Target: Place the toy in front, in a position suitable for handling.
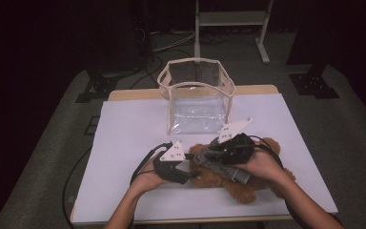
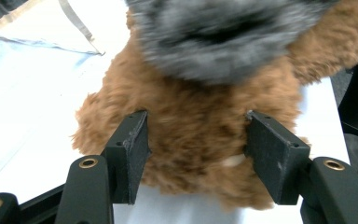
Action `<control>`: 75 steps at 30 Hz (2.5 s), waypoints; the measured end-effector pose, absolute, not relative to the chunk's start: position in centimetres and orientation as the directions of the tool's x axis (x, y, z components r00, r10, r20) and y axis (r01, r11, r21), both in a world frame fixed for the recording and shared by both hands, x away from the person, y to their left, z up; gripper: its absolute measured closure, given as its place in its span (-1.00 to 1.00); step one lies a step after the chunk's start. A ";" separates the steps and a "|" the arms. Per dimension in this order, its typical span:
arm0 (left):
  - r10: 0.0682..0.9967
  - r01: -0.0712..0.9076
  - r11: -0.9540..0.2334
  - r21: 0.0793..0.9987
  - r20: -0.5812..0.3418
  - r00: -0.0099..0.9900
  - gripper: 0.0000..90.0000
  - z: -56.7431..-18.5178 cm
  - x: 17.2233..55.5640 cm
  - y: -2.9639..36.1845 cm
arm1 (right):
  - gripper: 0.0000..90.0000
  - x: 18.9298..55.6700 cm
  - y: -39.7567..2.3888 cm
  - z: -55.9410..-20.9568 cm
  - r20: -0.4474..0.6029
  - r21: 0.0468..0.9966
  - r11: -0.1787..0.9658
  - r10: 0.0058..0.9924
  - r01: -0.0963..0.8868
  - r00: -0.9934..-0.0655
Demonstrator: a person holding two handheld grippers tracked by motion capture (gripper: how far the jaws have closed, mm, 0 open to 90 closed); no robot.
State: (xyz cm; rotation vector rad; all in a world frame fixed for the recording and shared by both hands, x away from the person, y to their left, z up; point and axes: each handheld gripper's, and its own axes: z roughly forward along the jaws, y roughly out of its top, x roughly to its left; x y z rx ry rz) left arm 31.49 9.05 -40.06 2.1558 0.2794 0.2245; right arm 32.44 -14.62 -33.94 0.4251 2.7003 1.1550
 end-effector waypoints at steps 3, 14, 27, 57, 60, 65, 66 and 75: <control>0.264 0.118 -0.559 0.821 0.041 0.964 -0.08 -40.5 31.5 8.7 | 0.62 31.9 -14.5 -33.7 -0.061 0.717 0.675 0.307 0.172 -0.950; 0.223 0.128 -0.563 0.817 0.001 0.975 -0.07 -41.2 31.3 8.6 | 0.62 32.3 -11.2 -34.4 -0.086 0.677 0.725 0.251 0.128 -0.964; 0.263 0.130 -0.541 0.831 0.021 0.965 -0.29 -40.3 31.5 9.1 | 0.62 33.2 -14.2 -34.0 -0.031 0.721 0.663 0.323 0.203 -0.946; 0.262 0.135 -0.559 0.818 0.020 0.965 -0.15 -40.9 31.5 8.5 | 0.62 30.6 -17.6 -33.5 -0.032 0.750 0.625 0.359 0.215 -0.933; 0.275 0.147 -0.551 0.821 0.013 0.961 -0.15 -40.8 31.6 8.5 | 0.62 29.8 -17.4 -33.7 -0.044 0.747 0.634 0.345 0.199 -0.937; 0.269 0.134 -0.553 0.822 0.024 0.963 -0.13 -40.5 31.5 8.6 | 0.62 30.2 -17.6 -34.2 -0.032 0.757 0.618 0.359 0.212 -0.933; 0.268 0.131 -0.553 0.823 0.027 0.963 -0.13 -40.4 31.5 8.7 | 0.62 30.3 -17.5 -34.2 -0.031 0.756 0.617 0.365 0.217 -0.930; 0.263 0.113 -0.556 0.823 0.045 0.964 -0.14 -40.3 31.3 8.5 | 0.62 32.4 -17.4 -34.6 0.000 0.764 0.588 0.412 0.266 -0.911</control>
